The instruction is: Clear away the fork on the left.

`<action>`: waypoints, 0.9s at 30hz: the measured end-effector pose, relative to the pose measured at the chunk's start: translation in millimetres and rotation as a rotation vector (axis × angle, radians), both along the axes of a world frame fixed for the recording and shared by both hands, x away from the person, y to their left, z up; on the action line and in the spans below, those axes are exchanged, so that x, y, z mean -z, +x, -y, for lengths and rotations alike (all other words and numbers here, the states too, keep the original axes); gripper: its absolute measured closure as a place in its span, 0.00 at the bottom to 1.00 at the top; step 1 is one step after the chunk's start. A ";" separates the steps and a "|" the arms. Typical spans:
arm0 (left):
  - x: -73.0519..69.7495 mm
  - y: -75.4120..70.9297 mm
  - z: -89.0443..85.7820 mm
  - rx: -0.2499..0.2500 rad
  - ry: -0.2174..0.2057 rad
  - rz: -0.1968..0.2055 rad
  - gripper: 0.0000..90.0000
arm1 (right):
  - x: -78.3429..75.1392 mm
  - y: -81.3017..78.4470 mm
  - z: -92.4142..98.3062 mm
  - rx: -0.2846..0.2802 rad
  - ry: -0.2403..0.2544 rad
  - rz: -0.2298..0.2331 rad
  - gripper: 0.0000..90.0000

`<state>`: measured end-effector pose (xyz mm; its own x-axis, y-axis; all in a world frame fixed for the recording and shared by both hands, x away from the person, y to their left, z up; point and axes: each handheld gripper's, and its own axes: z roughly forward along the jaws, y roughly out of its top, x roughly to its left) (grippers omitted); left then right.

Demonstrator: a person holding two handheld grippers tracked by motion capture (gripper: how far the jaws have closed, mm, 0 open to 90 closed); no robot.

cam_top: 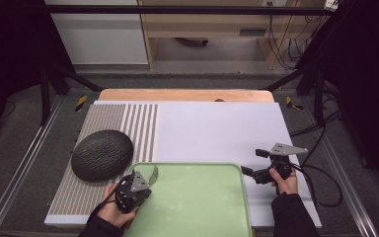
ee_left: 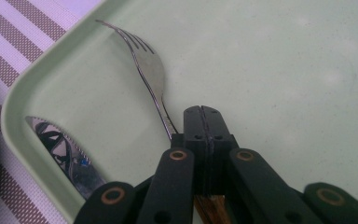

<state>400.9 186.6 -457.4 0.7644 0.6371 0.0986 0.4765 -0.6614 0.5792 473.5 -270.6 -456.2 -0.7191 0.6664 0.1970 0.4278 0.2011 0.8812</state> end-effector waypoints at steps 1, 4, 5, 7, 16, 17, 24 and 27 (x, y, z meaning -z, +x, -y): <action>0.1 -0.3 -1.0 -0.003 -0.001 0.000 1.00 | -0.1 0.0 0.0 0.000 0.001 0.000 0.00; -0.1 -1.3 -3.4 -0.006 0.002 0.000 1.00 | -0.2 -0.1 0.2 0.000 0.003 0.001 0.00; 0.1 -1.8 -4.0 -0.009 0.000 0.002 1.00 | -0.3 -0.2 0.2 0.001 0.003 0.001 0.00; 0.0 -2.6 -5.9 -0.013 0.005 0.003 1.00 | -0.3 -0.2 0.2 0.000 0.003 0.001 0.00; 0.4 -5.7 -14.6 -0.034 -0.001 0.006 1.00 | -0.3 -0.2 0.2 0.000 0.003 0.001 0.00; 0.5 -5.9 -15.2 -0.035 -0.003 0.008 1.00 | -0.3 -0.1 0.3 0.001 0.003 0.000 0.00; 0.7 -7.3 -19.4 -0.045 -0.007 0.008 1.00 | -0.1 0.0 0.2 0.001 0.001 0.000 0.00; 0.9 -7.4 -20.1 -0.045 -0.011 0.008 1.00 | 0.0 0.0 0.1 0.000 0.002 -0.001 0.00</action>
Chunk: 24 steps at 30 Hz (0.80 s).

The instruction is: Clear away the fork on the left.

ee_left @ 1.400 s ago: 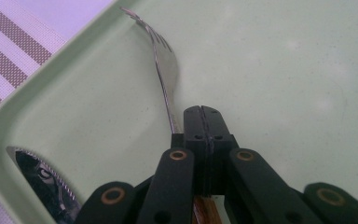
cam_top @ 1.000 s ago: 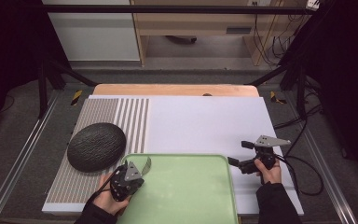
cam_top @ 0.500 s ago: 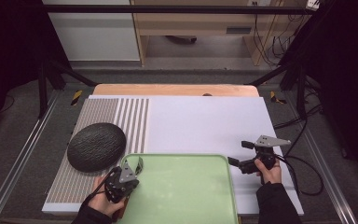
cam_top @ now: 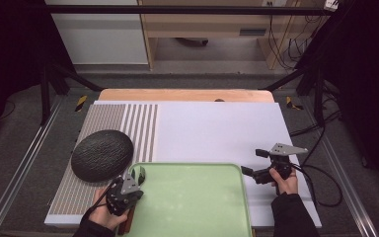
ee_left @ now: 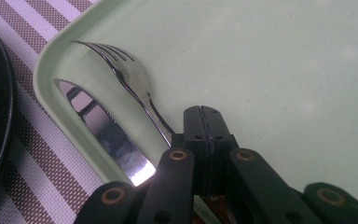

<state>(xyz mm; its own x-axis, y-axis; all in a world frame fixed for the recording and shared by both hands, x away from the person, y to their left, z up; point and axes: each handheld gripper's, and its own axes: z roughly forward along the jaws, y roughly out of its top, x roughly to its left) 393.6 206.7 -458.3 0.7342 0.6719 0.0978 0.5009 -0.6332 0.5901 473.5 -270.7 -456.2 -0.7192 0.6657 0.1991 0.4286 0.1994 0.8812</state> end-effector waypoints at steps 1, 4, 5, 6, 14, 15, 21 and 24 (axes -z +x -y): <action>0.0 0.0 -0.1 0.000 0.000 0.000 1.00 | 0.0 0.0 0.0 0.000 0.000 0.000 0.00; 0.3 0.3 -0.1 0.003 -0.002 -0.002 1.00 | 0.0 -0.1 0.0 0.000 0.001 0.000 0.00; 0.3 0.3 -0.1 0.005 -0.002 -0.001 1.00 | 0.0 0.0 0.1 0.000 0.000 0.000 0.00; 0.1 0.4 -0.2 0.005 -0.001 0.000 1.00 | 0.0 0.0 0.1 0.000 -0.001 0.000 0.00; -15.2 3.1 -8.0 0.016 -0.090 0.035 0.84 | -0.3 -0.1 0.3 0.000 0.001 -0.001 0.00; -16.6 3.5 -9.0 0.022 -0.094 0.044 0.79 | -0.2 0.0 0.1 0.000 0.001 0.000 0.00; -29.1 7.3 -20.9 0.032 -0.167 0.076 0.47 | -0.3 0.3 -0.1 0.002 0.004 -0.001 0.00; -34.4 8.9 -26.9 0.029 -0.179 0.087 0.36 | -1.0 0.4 0.2 0.005 0.011 0.003 0.00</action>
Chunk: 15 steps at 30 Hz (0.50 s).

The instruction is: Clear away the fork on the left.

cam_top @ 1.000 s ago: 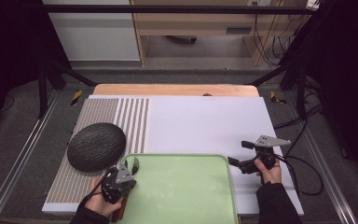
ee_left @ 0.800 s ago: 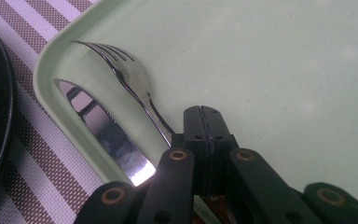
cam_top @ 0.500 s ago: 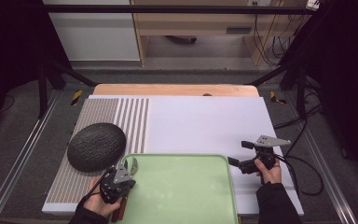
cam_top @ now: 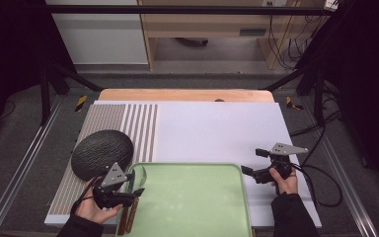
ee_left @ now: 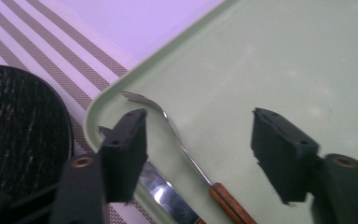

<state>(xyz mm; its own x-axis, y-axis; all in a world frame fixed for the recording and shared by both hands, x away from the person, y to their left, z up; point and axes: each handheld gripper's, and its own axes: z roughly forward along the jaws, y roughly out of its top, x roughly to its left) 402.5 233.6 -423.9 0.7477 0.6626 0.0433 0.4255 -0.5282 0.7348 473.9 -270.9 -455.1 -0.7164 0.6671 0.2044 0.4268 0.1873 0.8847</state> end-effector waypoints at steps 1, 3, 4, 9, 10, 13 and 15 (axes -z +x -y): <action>-1.3 0.9 -2.2 -0.003 -0.004 0.001 0.34 | -0.1 0.1 0.2 0.002 0.000 0.001 0.00; -3.2 2.6 -7.0 -0.011 -0.018 -0.001 0.30 | 0.0 0.5 0.2 0.003 -0.003 -0.003 0.00; -4.1 3.3 -9.2 -0.012 -0.015 0.001 0.28 | 0.3 0.8 -0.1 0.005 -0.005 -0.001 0.00; -7.4 6.0 -17.9 -0.022 -0.005 0.007 0.17 | 0.4 1.2 0.1 0.008 -0.011 -0.001 0.00; -7.6 6.7 -19.4 -0.014 -0.005 -0.002 0.17 | 0.5 1.1 0.0 0.009 -0.012 -0.002 0.00; -7.5 8.2 -23.0 0.010 0.032 0.010 0.12 | 0.5 1.0 0.0 0.006 -0.012 0.000 0.00; -8.1 8.7 -26.0 0.034 0.067 0.019 0.08 | 0.5 1.1 0.1 0.010 -0.013 -0.002 0.00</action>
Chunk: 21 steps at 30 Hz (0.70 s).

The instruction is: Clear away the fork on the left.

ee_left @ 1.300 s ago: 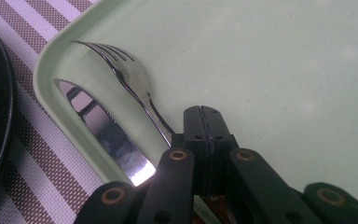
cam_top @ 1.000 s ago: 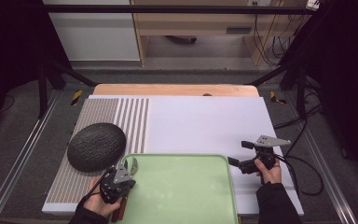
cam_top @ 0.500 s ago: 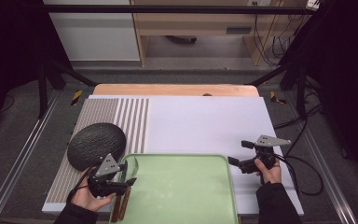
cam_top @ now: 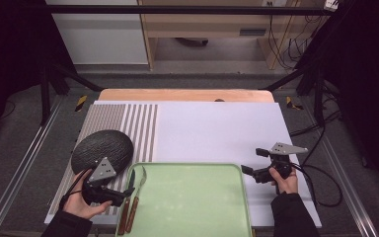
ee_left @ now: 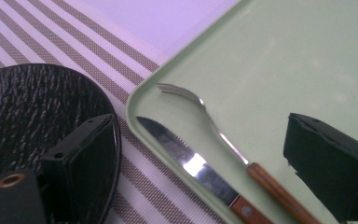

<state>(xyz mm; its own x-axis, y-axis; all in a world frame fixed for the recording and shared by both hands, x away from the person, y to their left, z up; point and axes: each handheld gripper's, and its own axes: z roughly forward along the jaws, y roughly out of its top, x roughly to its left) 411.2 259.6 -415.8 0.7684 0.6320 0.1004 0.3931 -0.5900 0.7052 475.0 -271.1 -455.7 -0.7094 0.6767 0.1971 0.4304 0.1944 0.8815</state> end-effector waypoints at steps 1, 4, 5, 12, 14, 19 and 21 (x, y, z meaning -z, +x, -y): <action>-0.7 0.1 -1.9 0.013 0.016 0.008 0.06 | 0.1 0.0 0.1 0.000 -0.003 0.001 0.00; -4.7 0.1 -6.5 0.037 0.053 0.034 0.05 | -0.1 -0.3 0.0 -0.002 0.001 0.001 0.00; -6.5 0.2 -8.1 0.040 0.068 0.042 0.04 | -0.2 -0.4 0.1 -0.001 0.002 0.001 0.00; -16.9 1.8 -17.7 0.078 0.151 0.104 0.04 | 0.0 -0.8 0.1 -0.002 0.001 0.000 0.00; -19.6 2.0 -20.2 0.094 0.188 0.116 0.03 | -0.2 -1.1 0.1 -0.003 0.004 -0.001 0.00; -22.6 1.9 -24.8 0.119 0.292 0.162 0.01 | -0.5 -1.4 0.4 -0.002 0.007 -0.001 0.00; -22.5 2.4 -27.1 0.127 0.319 0.173 0.00 | -0.3 -1.3 0.3 -0.003 0.005 -0.002 0.00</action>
<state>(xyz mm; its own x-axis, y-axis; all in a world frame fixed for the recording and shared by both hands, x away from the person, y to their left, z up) 413.6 286.7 -393.3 0.7930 0.4490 0.4118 0.1938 -0.8267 0.5282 473.7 -271.3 -455.4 -0.7108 0.6739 0.2016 0.4314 0.1912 0.8817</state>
